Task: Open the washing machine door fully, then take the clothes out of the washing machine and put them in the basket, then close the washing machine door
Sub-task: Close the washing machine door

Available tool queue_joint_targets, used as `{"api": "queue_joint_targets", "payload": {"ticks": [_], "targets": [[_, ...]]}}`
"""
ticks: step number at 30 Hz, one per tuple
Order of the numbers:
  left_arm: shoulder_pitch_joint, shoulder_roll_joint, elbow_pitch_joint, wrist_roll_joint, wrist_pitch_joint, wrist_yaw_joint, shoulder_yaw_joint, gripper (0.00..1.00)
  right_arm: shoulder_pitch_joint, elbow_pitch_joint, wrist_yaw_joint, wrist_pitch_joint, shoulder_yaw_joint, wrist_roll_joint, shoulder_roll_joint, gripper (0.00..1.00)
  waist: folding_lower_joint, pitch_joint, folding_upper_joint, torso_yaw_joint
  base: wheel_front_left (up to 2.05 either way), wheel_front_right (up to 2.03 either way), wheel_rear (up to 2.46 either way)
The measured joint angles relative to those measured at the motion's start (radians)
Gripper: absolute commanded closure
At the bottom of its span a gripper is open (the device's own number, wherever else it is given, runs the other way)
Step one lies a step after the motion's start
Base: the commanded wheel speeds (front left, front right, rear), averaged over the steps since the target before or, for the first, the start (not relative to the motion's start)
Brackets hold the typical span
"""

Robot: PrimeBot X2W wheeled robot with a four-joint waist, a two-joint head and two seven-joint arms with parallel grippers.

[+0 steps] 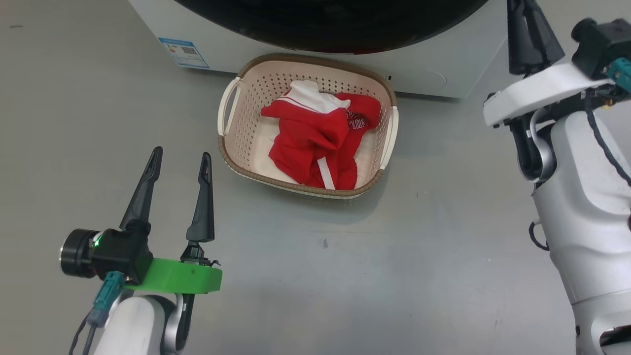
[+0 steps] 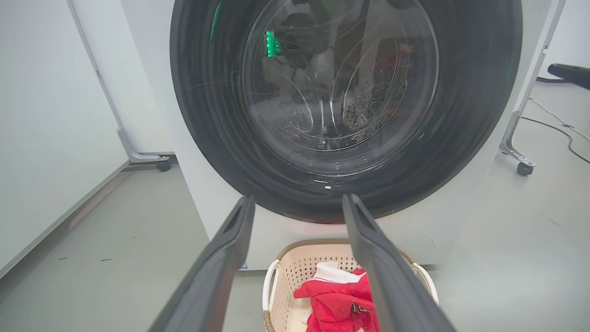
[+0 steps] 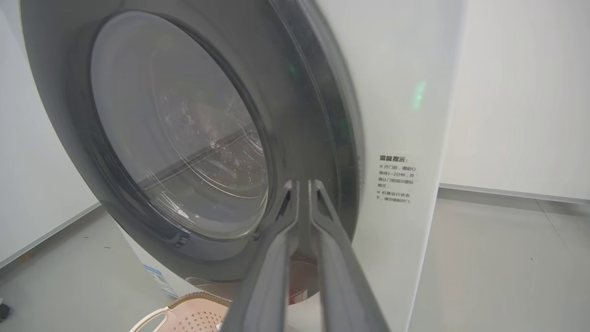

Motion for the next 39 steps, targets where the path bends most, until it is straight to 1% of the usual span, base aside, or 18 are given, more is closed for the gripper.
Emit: {"api": "queue_joint_targets", "payload": {"ticks": [1,2,3,4,6,10,17,24,30,37,39], "targets": [[0.0,0.0,0.0,0.001,0.0,0.0,0.002,0.0,0.019,0.0,0.0,0.0,0.001,0.001,0.001,0.56,0.0,-0.006,0.0,-0.004,0.0,0.0,0.0],[0.001,0.0,0.0,0.003,0.0,0.0,0.004,0.0,0.036,-0.001,0.0,-0.001,0.0,0.003,0.004,0.27,0.0,-0.011,0.0,-0.008,0.0,0.0,0.0],[0.002,0.001,-0.002,0.004,0.0,0.0,0.008,0.0,0.05,-0.002,0.0,-0.005,0.0,0.006,0.009,0.07,0.0,-0.016,0.0,-0.012,0.0,0.0,0.0],[0.003,0.002,-0.003,0.006,0.0,0.001,0.014,0.0,0.061,-0.006,0.0,-0.005,0.002,0.006,0.016,0.0,0.0,-0.02,0.0,-0.017,0.0,0.0,0.0],[0.003,0.004,-0.002,0.006,0.0,0.008,0.027,0.0,0.082,-0.009,0.0,-0.005,0.004,0.008,0.031,0.0,0.0,-0.028,0.0,-0.029,0.0,0.0,0.0],[0.021,0.013,0.002,0.008,0.0,0.008,0.031,0.0,0.138,-0.037,0.0,-0.005,0.0,0.01,0.045,0.0,0.0,-0.047,0.0,-0.053,0.0,0.0,0.0],[0.057,0.024,0.024,0.008,0.0,0.008,0.03,0.0,0.211,-0.1,-0.001,-0.005,-0.028,0.005,0.049,0.0,0.0,-0.083,0.0,-0.09,0.0,0.0,0.0],[0.103,0.03,0.04,0.008,0.0,-0.001,0.028,0.0,0.346,-0.126,-0.002,-0.005,-0.021,-0.013,0.06,0.0,0.0,-0.134,0.0,-0.13,0.0,0.0,0.0],[0.152,0.036,0.06,0.008,0.0,-0.002,0.026,0.0,0.47,-0.162,-0.028,-0.005,-0.038,-0.015,0.065,0.0,0.0,-0.193,0.0,-0.166,0.0,0.0,0.0],[0.192,0.038,0.068,0.007,0.0,-0.004,0.018,0.0,0.572,-0.21,-0.045,-0.005,-0.046,-0.024,0.076,0.0,0.0,-0.249,0.0,-0.194,0.0,0.0,0.0],[0.201,0.039,0.07,0.007,0.0,-0.006,0.018,0.0,0.595,-0.223,-0.045,-0.005,-0.045,-0.032,0.079,0.0,0.0,-0.264,0.0,-0.201,0.0,0.0,0.0]]}}
